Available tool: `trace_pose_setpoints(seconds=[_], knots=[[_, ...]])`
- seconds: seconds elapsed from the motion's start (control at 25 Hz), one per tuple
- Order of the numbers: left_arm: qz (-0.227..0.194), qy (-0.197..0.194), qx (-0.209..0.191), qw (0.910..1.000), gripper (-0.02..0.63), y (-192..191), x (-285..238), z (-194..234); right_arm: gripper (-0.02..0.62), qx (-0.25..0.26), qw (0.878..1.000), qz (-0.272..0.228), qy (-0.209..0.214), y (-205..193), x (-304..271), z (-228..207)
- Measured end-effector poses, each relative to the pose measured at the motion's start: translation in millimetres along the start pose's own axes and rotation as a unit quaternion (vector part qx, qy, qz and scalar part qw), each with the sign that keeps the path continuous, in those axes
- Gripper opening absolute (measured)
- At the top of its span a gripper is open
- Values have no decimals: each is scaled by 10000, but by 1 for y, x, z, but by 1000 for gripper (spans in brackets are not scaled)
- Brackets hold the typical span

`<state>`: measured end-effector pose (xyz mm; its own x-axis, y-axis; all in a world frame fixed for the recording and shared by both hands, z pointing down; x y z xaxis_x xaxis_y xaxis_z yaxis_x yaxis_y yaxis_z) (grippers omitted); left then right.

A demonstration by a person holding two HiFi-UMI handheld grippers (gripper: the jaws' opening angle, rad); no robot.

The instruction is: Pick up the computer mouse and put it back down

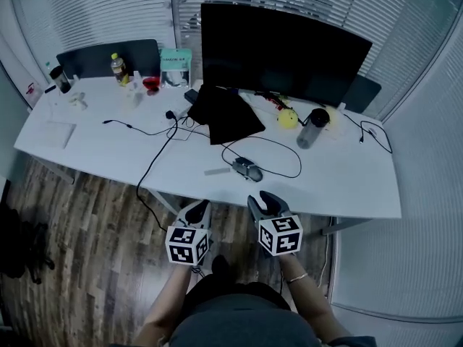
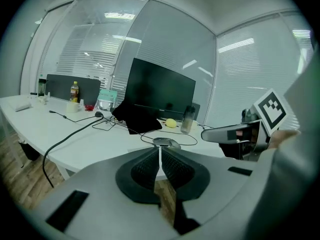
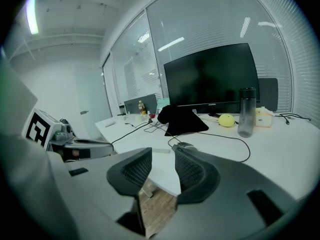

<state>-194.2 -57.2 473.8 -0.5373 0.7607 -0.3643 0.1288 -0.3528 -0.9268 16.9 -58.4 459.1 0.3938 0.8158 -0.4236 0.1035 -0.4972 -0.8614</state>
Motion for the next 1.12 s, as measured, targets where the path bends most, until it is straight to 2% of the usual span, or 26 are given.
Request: trace_pose_setpoints(seconds=[0.28, 0.64, 1.12], knots=[[100, -32, 24, 9999, 31, -2, -18, 16, 138, 38, 9999, -12, -101, 8, -17, -8], [160, -113, -51, 9998, 31, 10, -46, 17, 143, 3, 9998, 39, -173, 16, -32, -30], [117, 263, 156, 9995, 31, 29, -88, 27, 169, 300, 9983, 398, 300, 40, -81, -61]])
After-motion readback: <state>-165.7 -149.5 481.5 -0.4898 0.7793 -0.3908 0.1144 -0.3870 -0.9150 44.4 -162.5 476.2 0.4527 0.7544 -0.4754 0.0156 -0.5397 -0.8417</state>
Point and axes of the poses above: the fingertips, and each gripper's own axes: x backward along the fingers, z to its left, y out of its top, the point moved 8 cm from there along x, backward along the fingers, and after that the axes turned 8 degrees about -x, right-handed, at the moved point
